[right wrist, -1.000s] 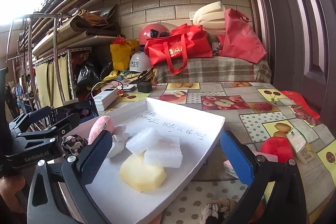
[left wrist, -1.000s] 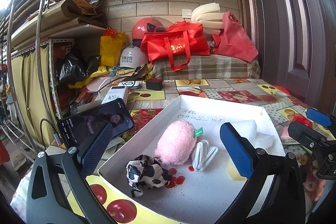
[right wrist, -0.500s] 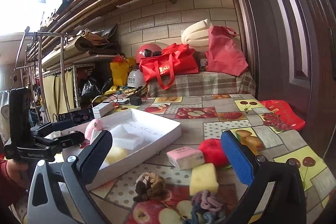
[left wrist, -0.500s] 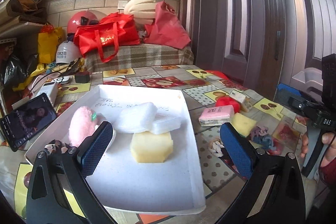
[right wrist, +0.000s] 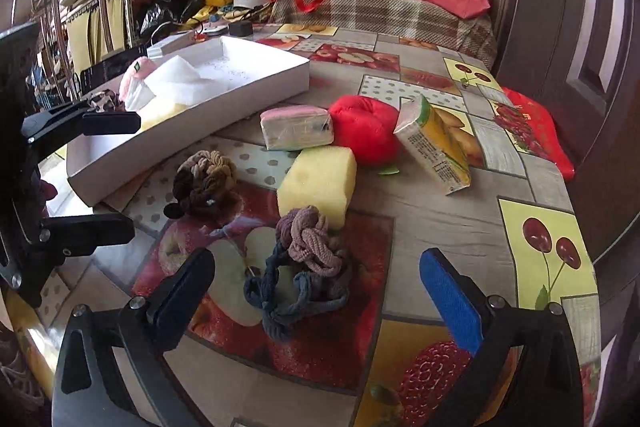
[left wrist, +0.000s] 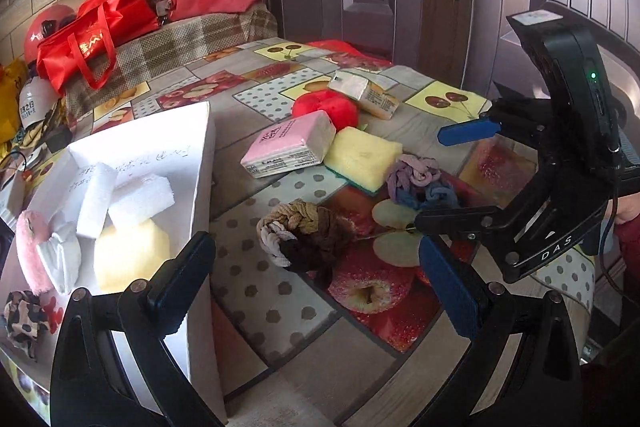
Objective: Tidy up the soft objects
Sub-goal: 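Move both tools back to the rope toys on the table, then grasp the braided brown rope toy with the left tool while the right tool grasps the purple knotted rope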
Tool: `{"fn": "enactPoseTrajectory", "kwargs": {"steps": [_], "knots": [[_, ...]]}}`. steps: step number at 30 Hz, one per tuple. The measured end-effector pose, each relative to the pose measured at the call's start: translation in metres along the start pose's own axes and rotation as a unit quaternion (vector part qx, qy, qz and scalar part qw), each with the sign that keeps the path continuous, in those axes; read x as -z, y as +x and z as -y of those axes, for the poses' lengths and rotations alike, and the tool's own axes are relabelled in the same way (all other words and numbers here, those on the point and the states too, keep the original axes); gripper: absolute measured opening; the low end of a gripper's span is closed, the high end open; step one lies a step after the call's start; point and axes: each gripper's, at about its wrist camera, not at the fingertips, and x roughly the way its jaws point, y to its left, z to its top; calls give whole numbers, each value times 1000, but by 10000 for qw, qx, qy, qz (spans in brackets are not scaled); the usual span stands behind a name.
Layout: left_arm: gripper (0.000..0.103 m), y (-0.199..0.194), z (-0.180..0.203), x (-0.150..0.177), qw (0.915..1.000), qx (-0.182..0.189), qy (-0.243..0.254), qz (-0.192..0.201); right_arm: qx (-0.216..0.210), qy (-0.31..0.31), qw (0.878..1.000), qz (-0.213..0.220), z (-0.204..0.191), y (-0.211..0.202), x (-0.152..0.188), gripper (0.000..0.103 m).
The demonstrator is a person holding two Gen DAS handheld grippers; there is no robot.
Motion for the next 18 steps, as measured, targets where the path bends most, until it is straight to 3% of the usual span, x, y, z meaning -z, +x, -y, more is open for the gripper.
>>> {"fn": "enactPoseTrajectory", "kwargs": {"steps": [1,3,5,9,11,14,18], "knots": [[102,6,4,-2,9999,-73,46,-100,-13,-84,9999,-138,-2,7,-1,79],[102,14,6,-4,9996,-153,39,-223,-172,-159,9991,-361,-2,15,-2,41],[102,20,4,-5,9993,-173,-68,-310,-133,-293,9991,-287,-2,10,2,23],[93,33,0,-6,9981,-65,-201,-583,-90,-21,10000,24,18,-10,11,22],[83,41,1,-7,9971,-67,-181,-739,-181,352,9990,205,34,-19,14,22],[82,52,4,-11,9957,-275,-142,-875,-334,708,9965,307,48,-22,16,22],[82,59,2,-16,9948,-391,-268,-903,-320,633,9970,314,44,-23,14,23]]}}
